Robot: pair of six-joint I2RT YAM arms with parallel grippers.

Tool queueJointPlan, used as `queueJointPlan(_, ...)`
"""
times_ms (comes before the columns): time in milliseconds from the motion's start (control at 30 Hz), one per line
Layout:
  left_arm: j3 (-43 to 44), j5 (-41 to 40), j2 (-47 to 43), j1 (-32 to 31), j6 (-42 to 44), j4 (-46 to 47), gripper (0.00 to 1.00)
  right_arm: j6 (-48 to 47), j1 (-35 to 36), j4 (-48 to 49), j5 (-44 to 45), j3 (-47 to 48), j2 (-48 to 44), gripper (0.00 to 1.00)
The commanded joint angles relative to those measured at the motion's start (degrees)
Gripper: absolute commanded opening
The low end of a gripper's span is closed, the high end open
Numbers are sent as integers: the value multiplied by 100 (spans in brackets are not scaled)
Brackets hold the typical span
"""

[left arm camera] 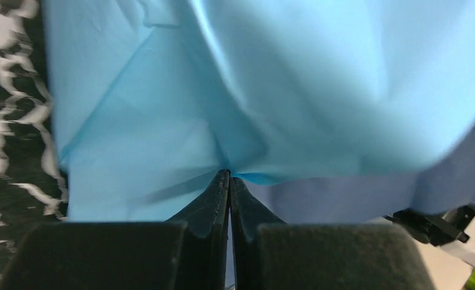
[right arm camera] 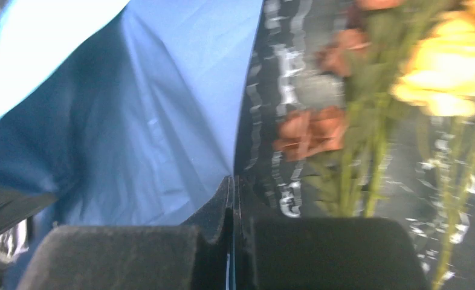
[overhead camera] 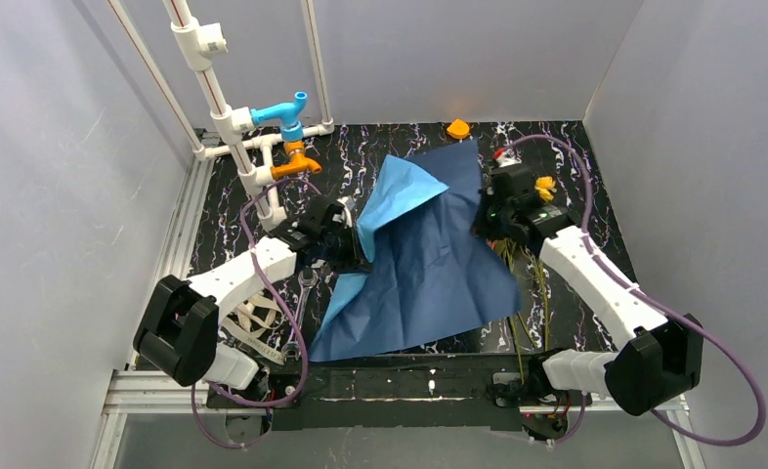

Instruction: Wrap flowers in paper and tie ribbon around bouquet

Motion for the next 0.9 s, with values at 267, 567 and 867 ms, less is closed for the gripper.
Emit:
queueJointPlan(267,709,197,382,2237,1046,-772,0,-149,-1091,18,-807,-454,-117,1)
queueJointPlan(567,289,1152,288,2675,655,-648,0,-209,-1126,-83,-227,-206,31,1)
queueJointPlan(867,-799,1529,-523,2608,431,-779,0,34,-1466,97,99,413,842,1)
